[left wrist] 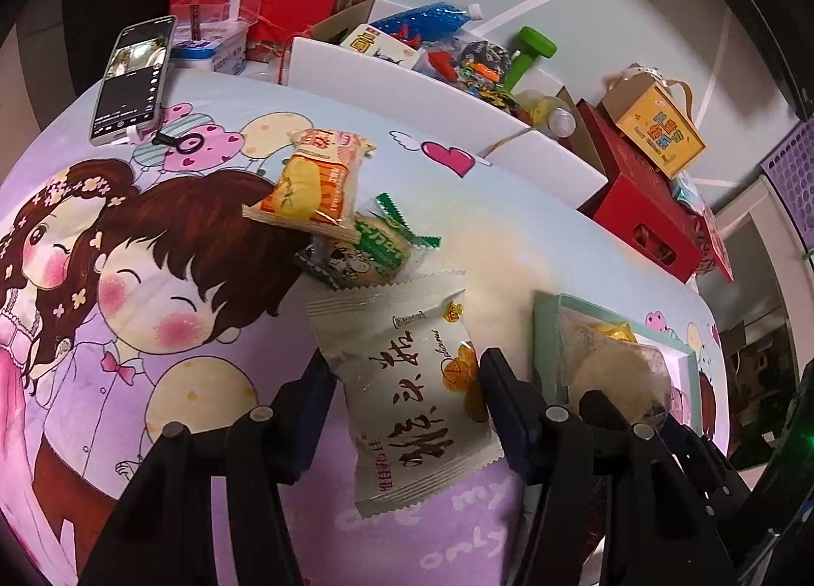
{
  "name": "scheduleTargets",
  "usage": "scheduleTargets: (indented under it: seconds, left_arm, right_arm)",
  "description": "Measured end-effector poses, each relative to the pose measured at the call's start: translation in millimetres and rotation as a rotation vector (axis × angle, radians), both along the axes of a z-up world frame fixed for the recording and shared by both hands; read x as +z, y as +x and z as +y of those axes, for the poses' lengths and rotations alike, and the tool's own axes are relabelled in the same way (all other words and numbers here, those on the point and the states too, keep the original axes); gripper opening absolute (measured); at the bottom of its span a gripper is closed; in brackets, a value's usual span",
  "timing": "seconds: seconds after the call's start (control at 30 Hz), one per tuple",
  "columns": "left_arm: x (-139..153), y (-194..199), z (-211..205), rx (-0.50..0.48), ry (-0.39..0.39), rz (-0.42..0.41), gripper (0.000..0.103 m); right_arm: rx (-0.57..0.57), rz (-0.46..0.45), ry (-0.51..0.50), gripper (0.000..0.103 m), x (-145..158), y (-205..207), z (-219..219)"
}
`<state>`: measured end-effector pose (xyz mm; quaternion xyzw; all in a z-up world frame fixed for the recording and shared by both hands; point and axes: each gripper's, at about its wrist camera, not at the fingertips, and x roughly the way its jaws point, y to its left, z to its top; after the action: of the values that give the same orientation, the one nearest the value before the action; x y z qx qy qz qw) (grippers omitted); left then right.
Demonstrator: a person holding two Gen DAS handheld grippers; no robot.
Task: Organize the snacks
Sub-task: 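Lower both held snacks into the tray and open both tools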
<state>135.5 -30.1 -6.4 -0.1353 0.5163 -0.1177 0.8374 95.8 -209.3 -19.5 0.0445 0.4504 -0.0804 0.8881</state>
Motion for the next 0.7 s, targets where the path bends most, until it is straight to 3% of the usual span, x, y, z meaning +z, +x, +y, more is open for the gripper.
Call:
scheduleTargets:
  seconds: [0.2, 0.33, 0.57, 0.7]
  left_arm:
    - [2.7, -2.8, -19.3, -0.064, -0.035, -0.017, 0.060]
    - [6.0, -5.5, -44.4, -0.139, -0.033, -0.037, 0.060]
    - [4.5, -6.1, -103.8, -0.303, 0.038, -0.044, 0.060]
    - [2.5, -5.2, -126.0, -0.350, 0.055, -0.042, 0.060]
  right_arm:
    - [-0.041, -0.063, 0.071, 0.062, 21.8, -14.7, -20.9]
    - [-0.124, -0.112, 0.061, 0.062, 39.7, -29.6, -49.5]
    - [-0.334, -0.085, 0.067, 0.062, 33.7, -52.5, -119.7]
    - [-0.388, -0.089, 0.070, 0.062, 35.8, -63.5, -145.6]
